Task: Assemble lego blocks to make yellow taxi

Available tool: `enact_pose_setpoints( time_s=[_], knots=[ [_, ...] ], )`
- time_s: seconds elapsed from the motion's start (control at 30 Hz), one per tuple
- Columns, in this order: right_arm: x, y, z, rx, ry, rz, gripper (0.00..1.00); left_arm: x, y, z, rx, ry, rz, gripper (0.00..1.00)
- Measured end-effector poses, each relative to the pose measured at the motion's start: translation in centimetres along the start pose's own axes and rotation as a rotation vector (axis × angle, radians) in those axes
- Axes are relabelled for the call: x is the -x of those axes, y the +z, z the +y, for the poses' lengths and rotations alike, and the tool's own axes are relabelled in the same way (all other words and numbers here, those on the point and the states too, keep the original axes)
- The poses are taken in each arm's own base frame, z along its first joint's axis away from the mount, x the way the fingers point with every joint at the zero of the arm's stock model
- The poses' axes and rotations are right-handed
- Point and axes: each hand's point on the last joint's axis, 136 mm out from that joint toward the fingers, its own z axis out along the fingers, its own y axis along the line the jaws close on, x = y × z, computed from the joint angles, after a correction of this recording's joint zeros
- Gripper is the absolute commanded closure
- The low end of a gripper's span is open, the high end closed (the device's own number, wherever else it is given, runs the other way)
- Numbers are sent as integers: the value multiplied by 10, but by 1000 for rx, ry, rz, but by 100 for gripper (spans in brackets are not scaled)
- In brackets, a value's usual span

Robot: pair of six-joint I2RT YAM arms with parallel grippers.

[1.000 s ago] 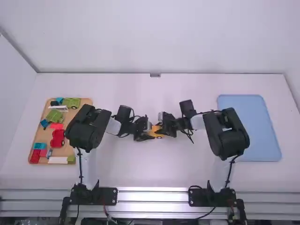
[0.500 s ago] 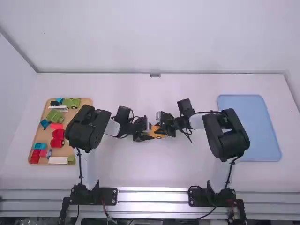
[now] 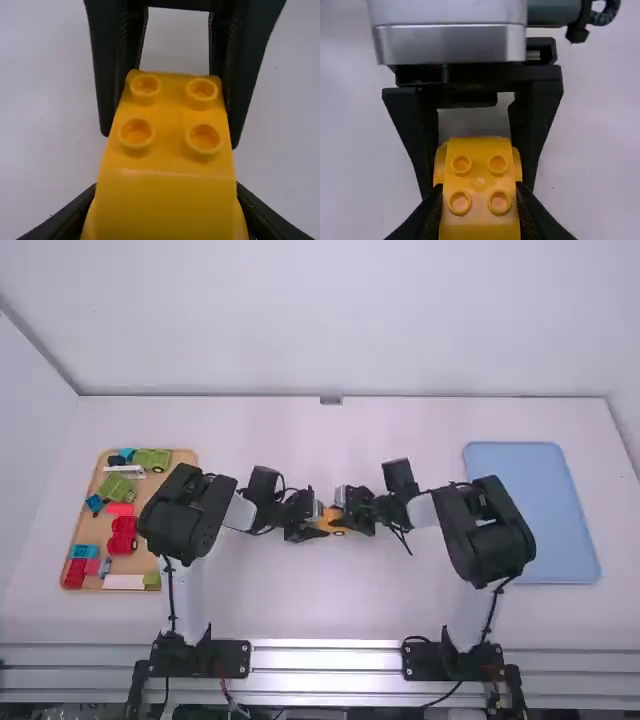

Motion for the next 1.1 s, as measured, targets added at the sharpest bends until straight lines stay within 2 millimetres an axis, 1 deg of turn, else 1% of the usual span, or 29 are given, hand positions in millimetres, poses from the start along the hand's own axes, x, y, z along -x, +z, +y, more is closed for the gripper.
enact_pose_setpoints(
  time_s=[0.37, 0.67, 0.9, 1.07, 1.1],
  knots=[
    [-3, -3, 2, 2, 61, -5, 100, 1, 2, -3, -10, 6, -3, 85],
    [-4, -1, 2, -4, 67, 20, 100, 2, 2, -2, -10, 6, -3, 85],
    [-4, -1, 1, 36, 121, 93, 100, 2, 2, -2, -9, 7, -2, 85],
    [-2, -1, -2, 49, 115, 132, 100, 1, 2, -2, -6, 5, 1, 85],
    [-2, -1, -3, 48, 114, 132, 97, 1, 2, -1, -6, 4, 1, 85]
  ],
)
